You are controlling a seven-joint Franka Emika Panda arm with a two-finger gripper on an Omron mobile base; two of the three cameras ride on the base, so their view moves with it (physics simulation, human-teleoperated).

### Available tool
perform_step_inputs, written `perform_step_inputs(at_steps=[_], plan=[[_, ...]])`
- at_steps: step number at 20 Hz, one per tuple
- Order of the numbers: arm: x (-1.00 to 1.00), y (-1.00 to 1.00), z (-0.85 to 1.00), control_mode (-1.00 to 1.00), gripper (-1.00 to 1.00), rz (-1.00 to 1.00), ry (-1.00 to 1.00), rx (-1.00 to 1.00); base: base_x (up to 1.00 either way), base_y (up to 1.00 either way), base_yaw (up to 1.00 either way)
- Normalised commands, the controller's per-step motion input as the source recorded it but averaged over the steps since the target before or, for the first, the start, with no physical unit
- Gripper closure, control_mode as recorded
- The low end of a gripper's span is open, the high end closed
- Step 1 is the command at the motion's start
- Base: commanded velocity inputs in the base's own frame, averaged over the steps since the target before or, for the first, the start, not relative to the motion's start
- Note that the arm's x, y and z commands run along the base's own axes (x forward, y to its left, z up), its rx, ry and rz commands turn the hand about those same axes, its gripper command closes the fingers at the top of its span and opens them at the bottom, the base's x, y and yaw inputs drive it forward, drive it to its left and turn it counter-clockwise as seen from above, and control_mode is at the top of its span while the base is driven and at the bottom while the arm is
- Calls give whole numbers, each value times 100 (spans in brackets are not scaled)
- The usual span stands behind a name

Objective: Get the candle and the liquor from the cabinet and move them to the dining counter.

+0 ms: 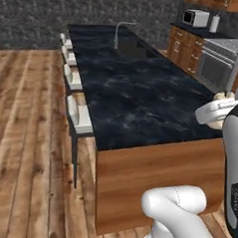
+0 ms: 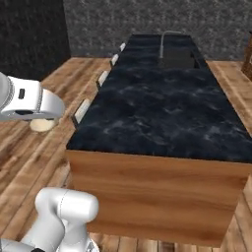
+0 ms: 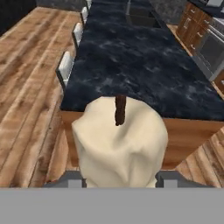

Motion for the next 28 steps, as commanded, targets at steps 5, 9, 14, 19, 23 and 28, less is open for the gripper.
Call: perform_step_inputs(at_steps=[5,9,14,19,23,28], plan=[[0,0,0,100,100,0,0,0,-9,100,-57],[0,0,0,100,100,0,0,0,-10,100,-56],[0,0,0,100,100,0,0,0,-9,100,-54],[0,0,0,100,100,0,0,0,-1,100,-49],[0,0,0,100,100,0,0,0,0,100,-44],[0,0,0,100,100,0,0,0,31,100,-40]])
